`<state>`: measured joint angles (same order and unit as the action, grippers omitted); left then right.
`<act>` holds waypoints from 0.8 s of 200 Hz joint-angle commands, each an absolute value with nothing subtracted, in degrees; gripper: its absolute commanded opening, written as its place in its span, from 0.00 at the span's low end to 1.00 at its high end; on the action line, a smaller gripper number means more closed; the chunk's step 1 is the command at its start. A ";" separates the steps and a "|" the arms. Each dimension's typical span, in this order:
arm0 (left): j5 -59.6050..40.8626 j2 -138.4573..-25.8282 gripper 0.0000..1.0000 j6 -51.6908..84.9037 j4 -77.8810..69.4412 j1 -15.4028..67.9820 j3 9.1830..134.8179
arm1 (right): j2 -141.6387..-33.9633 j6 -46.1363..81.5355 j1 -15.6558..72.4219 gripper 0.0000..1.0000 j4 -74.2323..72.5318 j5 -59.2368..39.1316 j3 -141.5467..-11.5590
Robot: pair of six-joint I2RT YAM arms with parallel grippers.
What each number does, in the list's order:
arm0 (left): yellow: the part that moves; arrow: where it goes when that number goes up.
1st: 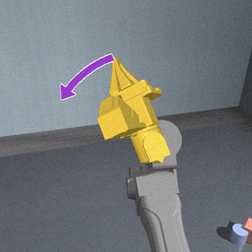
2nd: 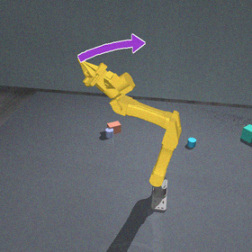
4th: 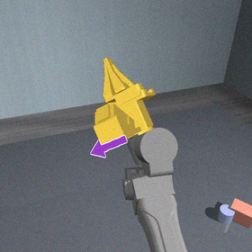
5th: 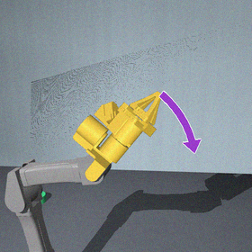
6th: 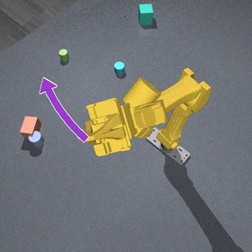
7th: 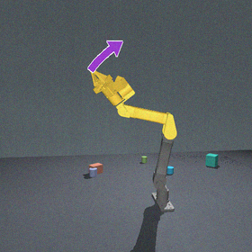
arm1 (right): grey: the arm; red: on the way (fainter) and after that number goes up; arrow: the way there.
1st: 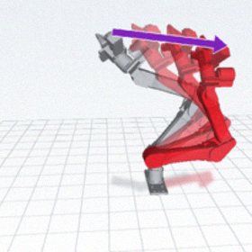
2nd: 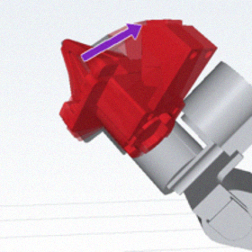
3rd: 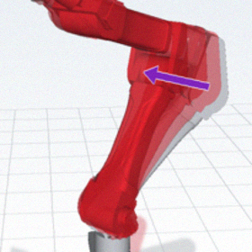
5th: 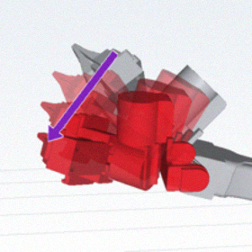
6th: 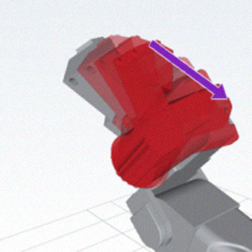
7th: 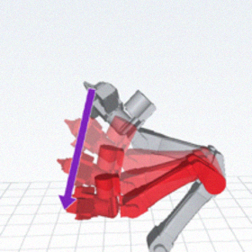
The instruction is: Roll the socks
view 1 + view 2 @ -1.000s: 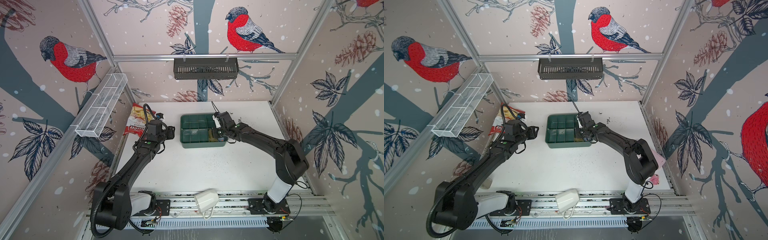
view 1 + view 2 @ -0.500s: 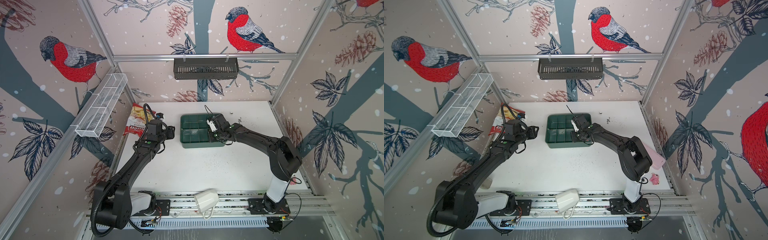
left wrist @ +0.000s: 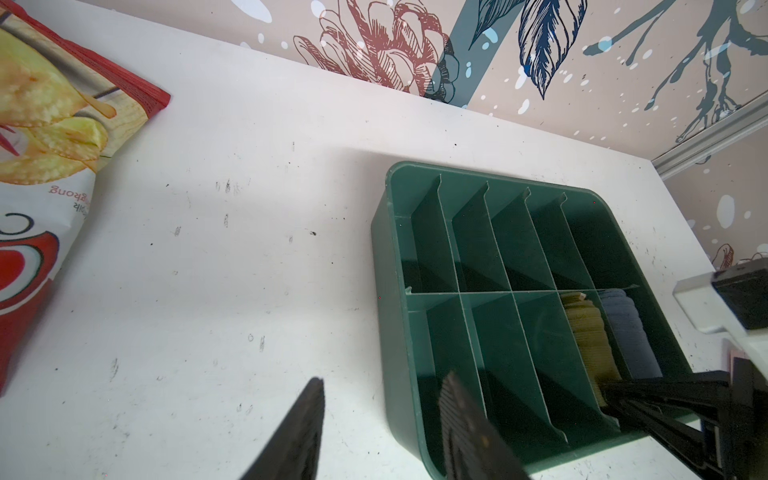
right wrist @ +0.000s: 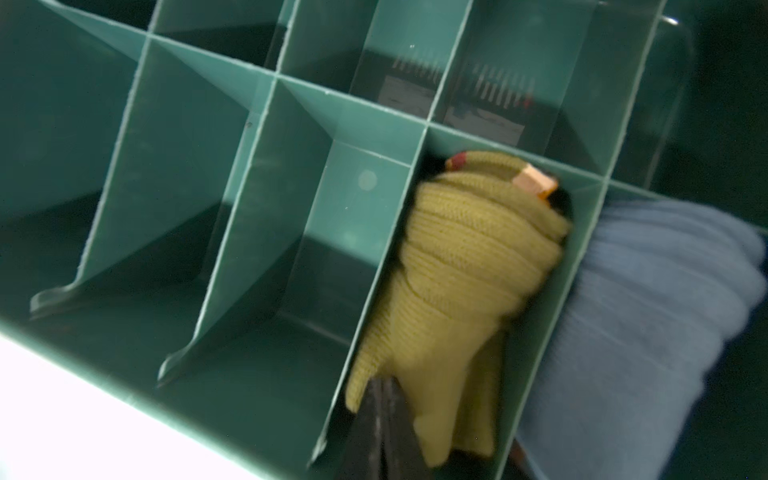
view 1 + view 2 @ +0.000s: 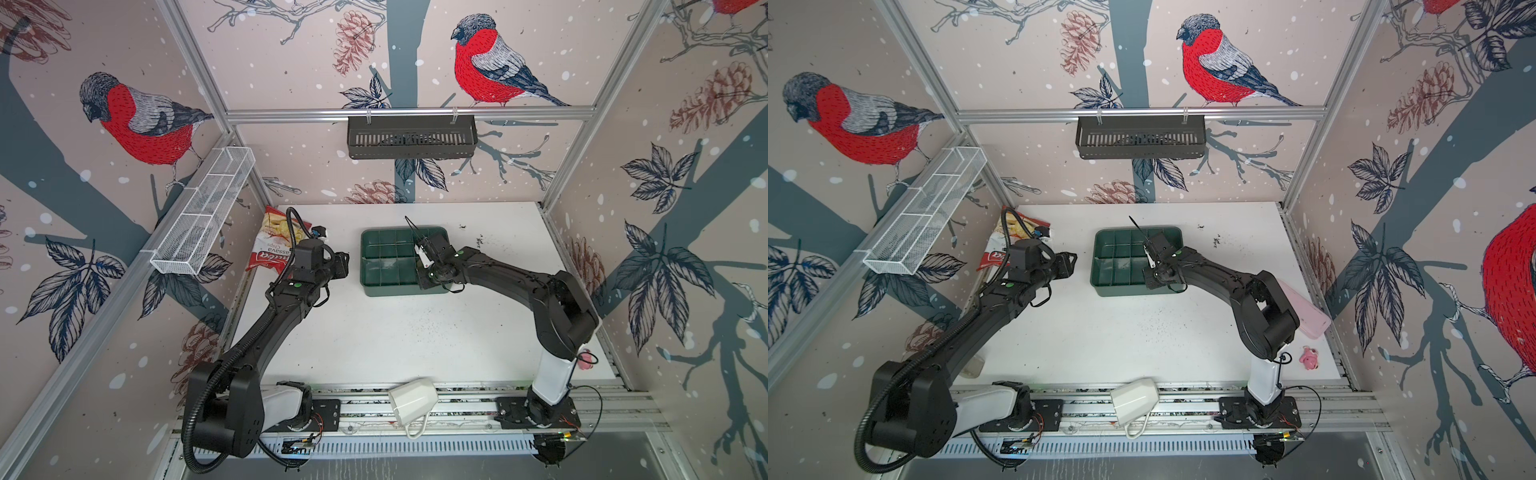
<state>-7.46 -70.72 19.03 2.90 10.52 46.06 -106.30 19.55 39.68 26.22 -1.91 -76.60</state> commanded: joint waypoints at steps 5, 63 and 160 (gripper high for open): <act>-7.49 -70.34 0.47 18.05 0.82 10.33 45.88 | -107.42 18.90 40.11 0.07 28.48 -1.06 -76.84; -7.65 -71.33 0.48 18.19 0.52 10.11 45.79 | -100.25 19.45 39.74 0.16 23.82 -6.45 -75.35; -3.28 -66.87 0.54 17.75 -5.88 9.49 40.32 | -74.28 26.64 23.37 0.37 7.69 -3.49 -56.03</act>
<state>-5.50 -68.03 18.52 0.12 9.69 41.74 -78.67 25.69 26.15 11.25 -7.92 -58.87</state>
